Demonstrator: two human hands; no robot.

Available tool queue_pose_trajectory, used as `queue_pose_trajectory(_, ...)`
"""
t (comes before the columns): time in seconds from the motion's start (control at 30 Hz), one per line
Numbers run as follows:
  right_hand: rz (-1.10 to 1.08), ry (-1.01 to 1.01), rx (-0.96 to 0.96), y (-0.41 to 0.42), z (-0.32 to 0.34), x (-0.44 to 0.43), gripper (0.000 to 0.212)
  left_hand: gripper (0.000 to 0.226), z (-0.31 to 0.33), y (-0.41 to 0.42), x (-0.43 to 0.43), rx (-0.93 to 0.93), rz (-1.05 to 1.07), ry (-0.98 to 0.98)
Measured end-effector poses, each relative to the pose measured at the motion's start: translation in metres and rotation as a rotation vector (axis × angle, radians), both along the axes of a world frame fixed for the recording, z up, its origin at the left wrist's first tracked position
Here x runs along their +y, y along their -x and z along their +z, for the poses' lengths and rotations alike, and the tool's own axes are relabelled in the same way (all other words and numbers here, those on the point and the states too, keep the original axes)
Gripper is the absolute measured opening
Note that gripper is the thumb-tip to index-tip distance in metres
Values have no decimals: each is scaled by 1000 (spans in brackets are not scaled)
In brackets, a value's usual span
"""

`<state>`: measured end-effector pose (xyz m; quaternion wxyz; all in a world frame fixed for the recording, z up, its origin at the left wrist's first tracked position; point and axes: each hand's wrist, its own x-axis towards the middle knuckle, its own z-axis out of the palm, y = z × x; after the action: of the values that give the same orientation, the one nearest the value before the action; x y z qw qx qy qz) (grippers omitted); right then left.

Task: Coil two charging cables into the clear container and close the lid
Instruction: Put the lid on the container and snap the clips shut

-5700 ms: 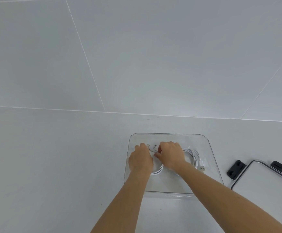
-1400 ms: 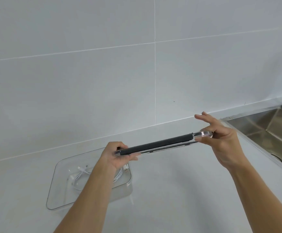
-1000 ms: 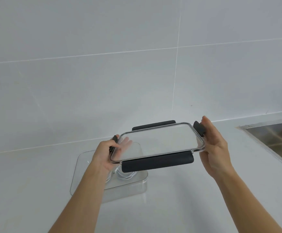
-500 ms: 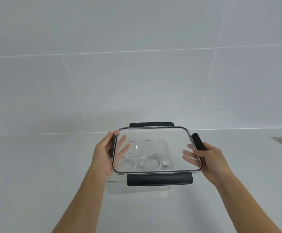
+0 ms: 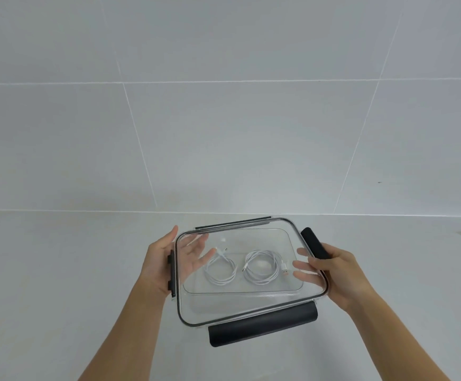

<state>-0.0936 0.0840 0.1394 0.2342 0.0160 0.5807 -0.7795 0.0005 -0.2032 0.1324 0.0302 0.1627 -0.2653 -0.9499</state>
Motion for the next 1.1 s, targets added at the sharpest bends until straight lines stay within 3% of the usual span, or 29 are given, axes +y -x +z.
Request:
queue_pose_trajectory(0.17, 18, -12, -6, -1, -2, -4, 31, 26, -10, 0, -6, -13, 13, 124)
queue_pose_trajectory(0.3, 11, -24, -4, -1, -5, -6, 30, 40, -15, 3, -13, 12, 17, 215)
queue_pose_trajectory(0.67, -116, -82, 42, 8, -22, -17, 25, 35, -10, 32, -26, -154, 22, 671)
queue_pose_trajectory(0.83, -187, -231, 154, 15, -31, -31, 18, 23, -13, 49, -34, -198, 26, 905)
queue_pose_trajectory(0.93, -216, -302, 190, 22, -38, -40, 28, 22, -15, 59, -38, -229, 44, 927)
queue_pose_trajectory(1.1, -243, -446, 218, 32, -50, -48, 21, 22, -22, 74, -48, -267, -5, 873)
